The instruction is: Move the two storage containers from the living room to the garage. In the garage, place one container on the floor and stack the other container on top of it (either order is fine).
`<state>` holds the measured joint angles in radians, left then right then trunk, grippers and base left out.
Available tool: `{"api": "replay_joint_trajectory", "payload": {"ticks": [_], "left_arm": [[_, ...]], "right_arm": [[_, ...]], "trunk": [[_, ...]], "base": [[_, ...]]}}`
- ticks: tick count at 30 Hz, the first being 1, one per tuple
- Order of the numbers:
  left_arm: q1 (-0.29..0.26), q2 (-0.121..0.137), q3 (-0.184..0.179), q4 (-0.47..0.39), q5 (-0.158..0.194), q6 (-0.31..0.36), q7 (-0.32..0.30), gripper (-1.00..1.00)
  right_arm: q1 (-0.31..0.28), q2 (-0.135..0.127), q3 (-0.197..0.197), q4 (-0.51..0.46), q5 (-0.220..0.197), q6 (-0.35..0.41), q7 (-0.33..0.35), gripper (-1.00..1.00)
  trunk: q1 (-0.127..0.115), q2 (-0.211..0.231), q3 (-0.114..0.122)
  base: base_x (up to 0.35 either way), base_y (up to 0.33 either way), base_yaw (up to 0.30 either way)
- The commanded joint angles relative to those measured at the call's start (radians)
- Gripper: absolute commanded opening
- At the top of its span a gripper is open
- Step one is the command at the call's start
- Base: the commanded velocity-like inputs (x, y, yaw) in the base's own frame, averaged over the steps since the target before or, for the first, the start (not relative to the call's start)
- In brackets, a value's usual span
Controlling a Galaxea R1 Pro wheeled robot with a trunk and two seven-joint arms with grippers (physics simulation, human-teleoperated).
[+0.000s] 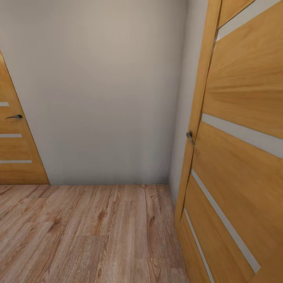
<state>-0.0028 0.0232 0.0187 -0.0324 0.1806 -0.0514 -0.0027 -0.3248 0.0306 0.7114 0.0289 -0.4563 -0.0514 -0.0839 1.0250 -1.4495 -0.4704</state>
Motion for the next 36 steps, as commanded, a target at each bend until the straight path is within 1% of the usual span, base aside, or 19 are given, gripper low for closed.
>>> {"api": "replay_joint_trajectory", "payload": {"ticks": [1, 4, 6, 8, 10, 13, 22, 31, 36], "left_arm": [[0.000, 0.000, 0.001, 0.000, 0.005, -0.002, 0.000, 1.00], [0.000, 0.000, 0.001, 0.000, 0.004, -0.002, 0.001, 1.00], [0.000, 0.000, 0.001, 0.000, 0.004, -0.002, 0.000, 1.00], [0.000, 0.000, 0.001, 0.000, 0.004, -0.002, 0.001, 1.00], [0.000, 0.000, 0.001, 0.000, 0.004, -0.002, 0.001, 1.00], [0.000, 0.000, 0.001, 0.000, 0.003, -0.002, 0.001, 1.00], [0.000, -0.001, 0.001, 0.000, 0.005, -0.003, 0.001, 1.00], [0.000, -0.002, 0.001, 0.000, 0.003, -0.002, 0.001, 1.00], [0.000, 0.000, 0.001, 0.000, 0.007, -0.001, 0.003, 1.00]], "right_arm": [[0.004, -0.002, 0.008, 0.003, -0.009, -0.007, -0.001, 1.00], [0.038, -0.029, 0.008, 0.003, -0.011, -0.019, -0.001, 1.00], [0.054, -0.038, 0.007, 0.003, -0.015, -0.026, -0.001, 1.00], [0.070, -0.043, 0.007, 0.003, -0.023, -0.033, 0.000, 1.00], [0.102, -0.048, 0.007, 0.003, -0.036, -0.037, 0.000, 1.00], [0.123, -0.053, 0.007, 0.003, -0.039, -0.038, 0.000, 1.00], [0.170, -0.051, 0.008, 0.003, -0.034, -0.037, 0.000, 1.00], [0.175, -0.044, 0.007, 0.003, -0.042, -0.037, -0.002, 1.00], [0.175, -0.043, 0.007, 0.003, -0.042, -0.035, -0.001, 1.00]], "trunk": [[0.000, -0.001, -0.001], [0.000, -0.001, -0.001], [0.000, -0.001, -0.001], [0.000, -0.001, -0.001], [0.000, -0.001, -0.001], [0.000, -0.001, -0.001], [0.000, -0.001, -0.001], [0.000, -0.001, -0.001], [0.000, -0.001, -0.001]], "base": [[0.000, 0.000, 0.000], [0.000, 0.000, 0.000], [0.000, 0.000, 0.000], [0.000, 0.000, 0.000], [0.000, 0.000, 0.000], [0.000, 0.000, 0.000], [0.000, 0.000, 0.000], [0.008, 0.000, 0.000], [0.211, 0.000, 0.000]]}}
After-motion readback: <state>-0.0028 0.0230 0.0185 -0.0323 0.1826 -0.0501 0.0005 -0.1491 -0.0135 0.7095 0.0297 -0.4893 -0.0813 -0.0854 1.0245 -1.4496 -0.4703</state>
